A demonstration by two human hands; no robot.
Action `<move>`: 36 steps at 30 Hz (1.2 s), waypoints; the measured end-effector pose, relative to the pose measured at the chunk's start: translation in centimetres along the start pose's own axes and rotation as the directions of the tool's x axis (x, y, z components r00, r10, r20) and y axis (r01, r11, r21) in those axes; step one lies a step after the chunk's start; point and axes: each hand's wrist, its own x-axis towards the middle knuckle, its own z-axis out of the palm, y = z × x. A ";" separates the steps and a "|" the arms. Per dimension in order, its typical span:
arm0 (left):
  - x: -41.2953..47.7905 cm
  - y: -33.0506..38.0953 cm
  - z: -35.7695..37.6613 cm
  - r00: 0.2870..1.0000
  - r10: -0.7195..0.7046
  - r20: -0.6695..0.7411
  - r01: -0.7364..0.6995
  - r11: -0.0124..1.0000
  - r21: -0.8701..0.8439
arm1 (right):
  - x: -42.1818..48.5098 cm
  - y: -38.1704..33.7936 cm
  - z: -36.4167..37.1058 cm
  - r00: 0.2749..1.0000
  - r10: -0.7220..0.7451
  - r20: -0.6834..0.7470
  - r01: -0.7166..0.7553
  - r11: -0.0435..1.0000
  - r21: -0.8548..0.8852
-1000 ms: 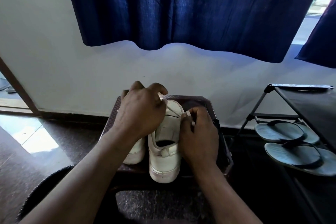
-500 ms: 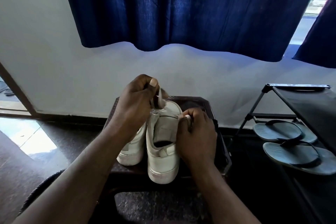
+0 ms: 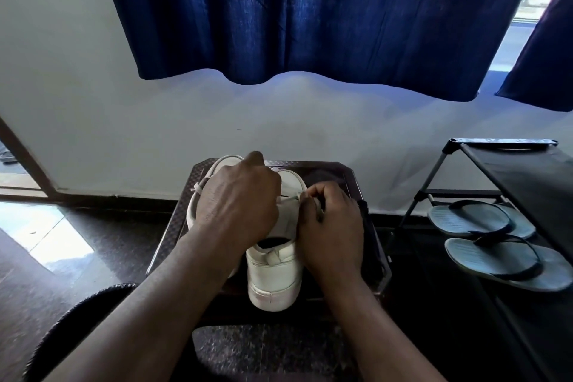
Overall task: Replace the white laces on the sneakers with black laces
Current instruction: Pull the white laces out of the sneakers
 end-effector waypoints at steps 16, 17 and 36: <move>0.4 -1.9 0.2 0.991 -0.045 -0.127 0.024 0.986 -0.164 | 0.1 0.2 0.2 1.000 0.003 -0.009 -0.003 0.999 0.040; 0.4 -1.8 0.3 0.990 -0.028 -0.140 0.008 0.990 -0.139 | 0.1 0.2 0.2 1.000 -0.001 -0.008 0.001 0.999 0.037; 0.4 -1.4 0.7 0.996 -0.029 -0.080 0.015 0.985 -0.169 | 0.0 0.3 0.2 1.000 -0.008 -0.015 0.009 1.000 0.028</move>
